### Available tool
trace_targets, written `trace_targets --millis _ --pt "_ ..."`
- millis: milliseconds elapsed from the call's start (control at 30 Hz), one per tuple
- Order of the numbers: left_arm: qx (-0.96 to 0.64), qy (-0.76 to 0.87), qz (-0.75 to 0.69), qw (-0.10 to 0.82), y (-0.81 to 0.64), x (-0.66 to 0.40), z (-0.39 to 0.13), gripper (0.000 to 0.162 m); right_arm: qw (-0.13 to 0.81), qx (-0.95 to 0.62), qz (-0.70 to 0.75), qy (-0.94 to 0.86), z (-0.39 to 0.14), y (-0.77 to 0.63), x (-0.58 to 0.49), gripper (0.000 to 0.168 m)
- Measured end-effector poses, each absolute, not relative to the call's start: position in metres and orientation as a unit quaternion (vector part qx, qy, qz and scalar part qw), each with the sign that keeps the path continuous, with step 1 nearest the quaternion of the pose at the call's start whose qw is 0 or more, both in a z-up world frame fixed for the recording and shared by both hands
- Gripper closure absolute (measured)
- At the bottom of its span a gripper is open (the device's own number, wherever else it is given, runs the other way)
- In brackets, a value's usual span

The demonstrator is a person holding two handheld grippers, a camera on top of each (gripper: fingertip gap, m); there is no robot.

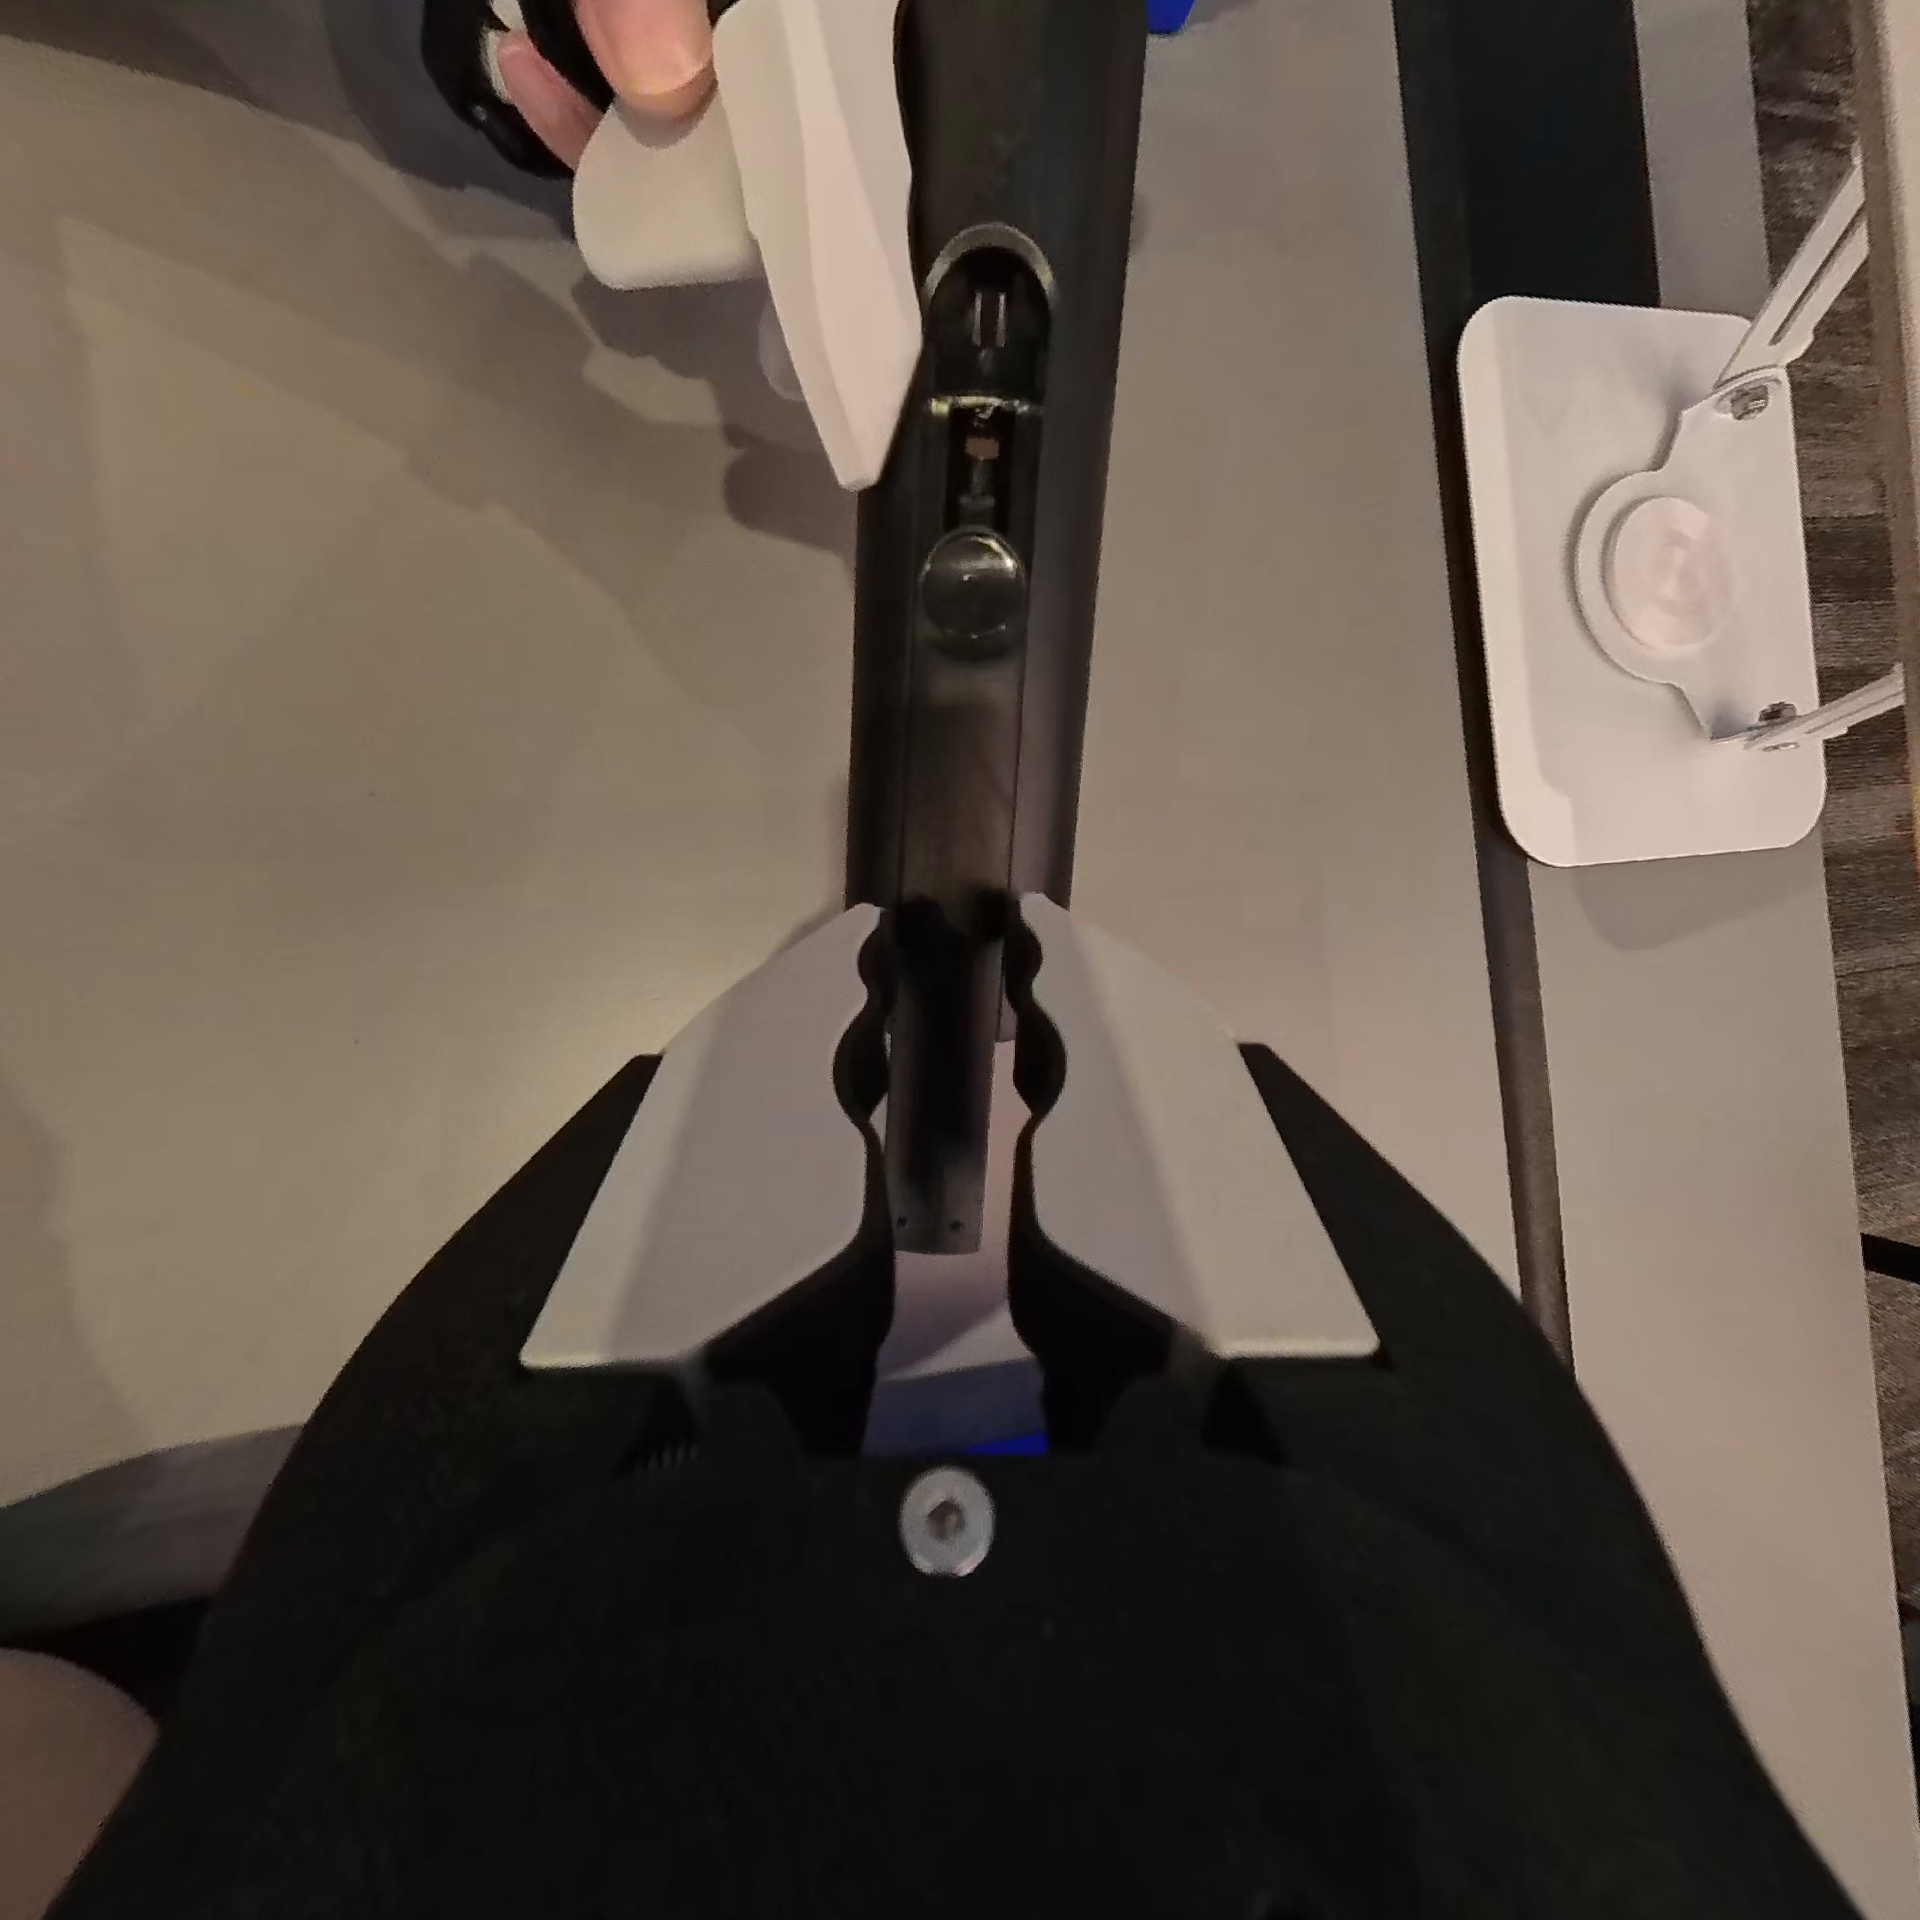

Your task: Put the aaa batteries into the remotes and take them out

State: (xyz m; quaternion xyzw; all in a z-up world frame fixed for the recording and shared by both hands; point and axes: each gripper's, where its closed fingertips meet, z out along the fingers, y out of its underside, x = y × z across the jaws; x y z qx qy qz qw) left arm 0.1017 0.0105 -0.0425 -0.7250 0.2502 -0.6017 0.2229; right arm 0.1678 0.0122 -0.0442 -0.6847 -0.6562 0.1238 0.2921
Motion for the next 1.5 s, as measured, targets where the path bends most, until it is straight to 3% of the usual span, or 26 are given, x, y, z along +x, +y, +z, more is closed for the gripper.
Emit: trace_targets --millis 1200,1500 --pt "-0.694 0.237 -0.651 0.196 0.002 0.111 -0.035 0.138 0.322 -0.661 0.143 -0.663 -0.026 0.003 0.164 0.144" --pt "-0.691 0.236 -0.651 0.206 0.004 0.108 -0.031 0.138 0.382 -0.649 0.191 -0.63 0.005 0.003 0.164 0.141"
